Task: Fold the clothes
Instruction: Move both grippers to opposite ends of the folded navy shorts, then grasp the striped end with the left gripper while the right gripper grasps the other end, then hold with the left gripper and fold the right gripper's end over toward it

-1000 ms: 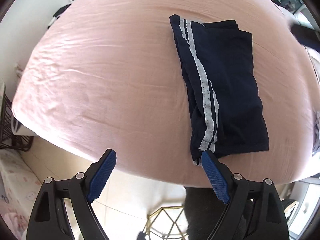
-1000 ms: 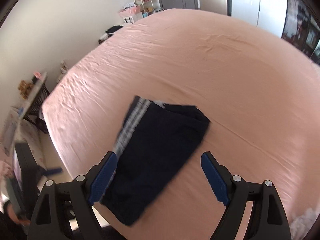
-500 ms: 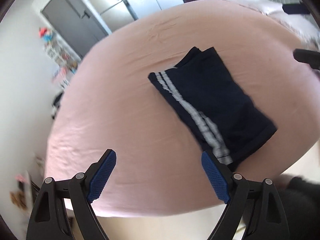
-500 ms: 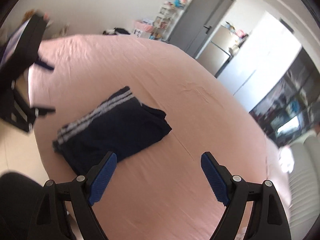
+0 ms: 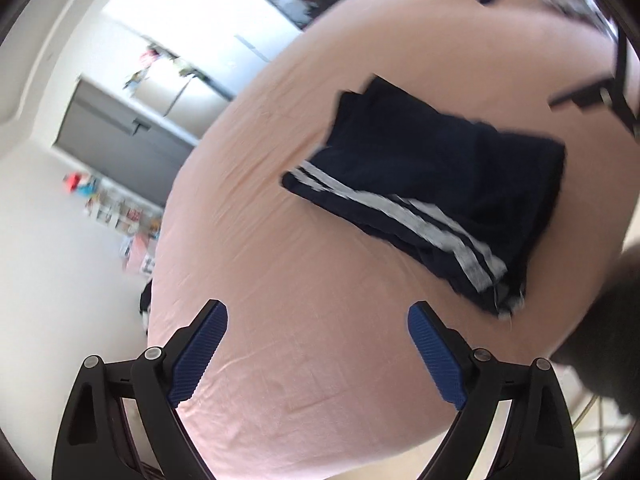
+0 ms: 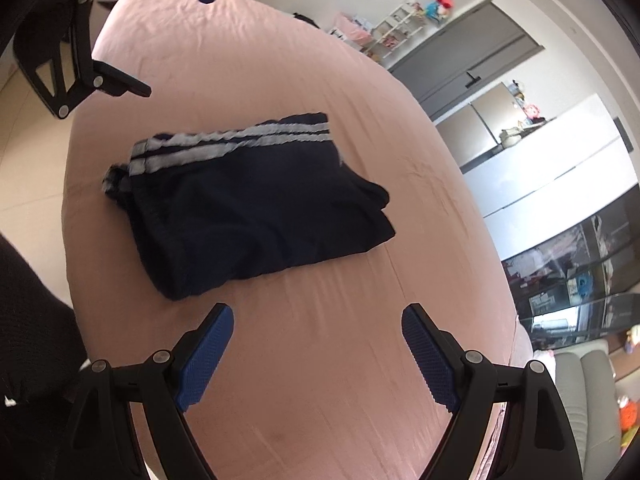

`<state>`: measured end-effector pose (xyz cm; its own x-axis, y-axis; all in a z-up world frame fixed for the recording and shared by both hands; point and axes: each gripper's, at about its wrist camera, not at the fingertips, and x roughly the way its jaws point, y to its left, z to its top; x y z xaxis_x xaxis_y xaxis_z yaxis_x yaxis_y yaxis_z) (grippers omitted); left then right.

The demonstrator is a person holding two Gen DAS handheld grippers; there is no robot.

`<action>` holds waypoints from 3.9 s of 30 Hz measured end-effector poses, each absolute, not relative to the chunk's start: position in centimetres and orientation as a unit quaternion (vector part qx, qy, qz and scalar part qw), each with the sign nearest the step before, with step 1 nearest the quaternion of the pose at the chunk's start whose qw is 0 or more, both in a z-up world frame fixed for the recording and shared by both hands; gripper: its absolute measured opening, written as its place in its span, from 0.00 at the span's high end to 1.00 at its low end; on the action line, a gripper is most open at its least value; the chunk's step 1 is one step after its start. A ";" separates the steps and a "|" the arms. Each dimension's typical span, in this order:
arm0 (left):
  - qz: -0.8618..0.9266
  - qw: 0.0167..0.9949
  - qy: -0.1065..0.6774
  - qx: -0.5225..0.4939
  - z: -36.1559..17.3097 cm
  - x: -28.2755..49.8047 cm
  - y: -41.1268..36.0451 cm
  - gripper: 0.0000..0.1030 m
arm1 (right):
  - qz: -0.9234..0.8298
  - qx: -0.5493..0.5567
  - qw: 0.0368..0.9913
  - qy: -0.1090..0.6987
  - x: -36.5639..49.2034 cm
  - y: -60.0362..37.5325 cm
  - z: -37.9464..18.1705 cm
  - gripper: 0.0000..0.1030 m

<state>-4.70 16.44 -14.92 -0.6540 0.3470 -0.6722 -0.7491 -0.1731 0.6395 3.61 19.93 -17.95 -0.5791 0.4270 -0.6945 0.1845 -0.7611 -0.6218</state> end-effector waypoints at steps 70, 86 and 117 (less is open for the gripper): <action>0.474 0.425 0.717 0.285 -25.8 2.9 14.1 0.01 | 0.730 -0.300 -0.043 -0.613 3.4 14.9 -29.5 0.67; 0.384 0.450 0.770 0.239 -26.6 5.2 12.0 0.61 | 0.776 -0.304 -0.039 -0.551 2.9 15.7 -29.7 0.90; 0.473 0.561 0.677 0.051 -21.8 4.5 11.3 0.74 | 0.734 -0.379 -0.132 -0.548 0.9 16.9 -27.0 0.90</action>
